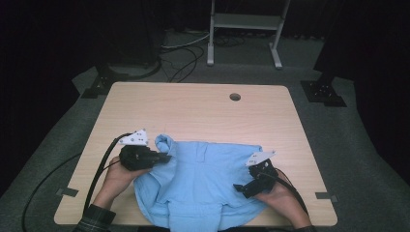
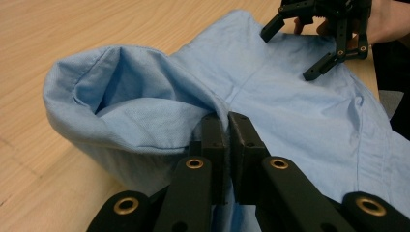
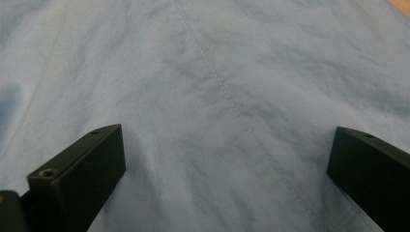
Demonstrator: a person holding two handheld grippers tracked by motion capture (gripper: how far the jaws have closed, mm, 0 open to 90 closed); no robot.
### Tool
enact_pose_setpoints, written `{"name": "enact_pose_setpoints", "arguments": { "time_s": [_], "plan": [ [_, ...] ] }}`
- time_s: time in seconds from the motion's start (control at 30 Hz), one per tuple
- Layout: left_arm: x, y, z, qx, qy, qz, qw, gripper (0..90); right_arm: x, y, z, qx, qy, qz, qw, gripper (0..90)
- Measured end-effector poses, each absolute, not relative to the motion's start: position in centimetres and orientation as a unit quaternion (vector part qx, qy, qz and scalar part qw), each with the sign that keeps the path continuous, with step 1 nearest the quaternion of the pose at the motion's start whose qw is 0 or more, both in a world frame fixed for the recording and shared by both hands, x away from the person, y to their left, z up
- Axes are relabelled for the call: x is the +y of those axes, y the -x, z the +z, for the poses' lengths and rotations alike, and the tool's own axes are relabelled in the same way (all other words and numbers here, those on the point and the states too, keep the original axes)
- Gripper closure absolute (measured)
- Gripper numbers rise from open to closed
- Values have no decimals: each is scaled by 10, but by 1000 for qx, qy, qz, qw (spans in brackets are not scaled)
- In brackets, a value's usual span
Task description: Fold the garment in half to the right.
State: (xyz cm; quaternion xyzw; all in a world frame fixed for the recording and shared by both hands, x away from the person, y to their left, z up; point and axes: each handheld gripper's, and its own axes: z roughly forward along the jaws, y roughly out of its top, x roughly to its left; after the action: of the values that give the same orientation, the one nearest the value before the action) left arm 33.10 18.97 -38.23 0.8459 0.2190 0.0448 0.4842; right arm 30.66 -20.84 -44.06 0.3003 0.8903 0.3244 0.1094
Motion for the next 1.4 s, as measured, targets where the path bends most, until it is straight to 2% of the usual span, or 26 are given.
{"name": "enact_pose_setpoints", "arguments": {
  "time_s": [0.77, 1.4],
  "plan": [
    [147, -349, -371, 183, -856, 40, 482, 863, -177, -318, -439, 892, -303, 316, 108, 0],
    [126, -359, -361, 165, -854, 39, 492, 863, -148, -321, -439, 887, -321, 312, 114, 0]
  ]
}}
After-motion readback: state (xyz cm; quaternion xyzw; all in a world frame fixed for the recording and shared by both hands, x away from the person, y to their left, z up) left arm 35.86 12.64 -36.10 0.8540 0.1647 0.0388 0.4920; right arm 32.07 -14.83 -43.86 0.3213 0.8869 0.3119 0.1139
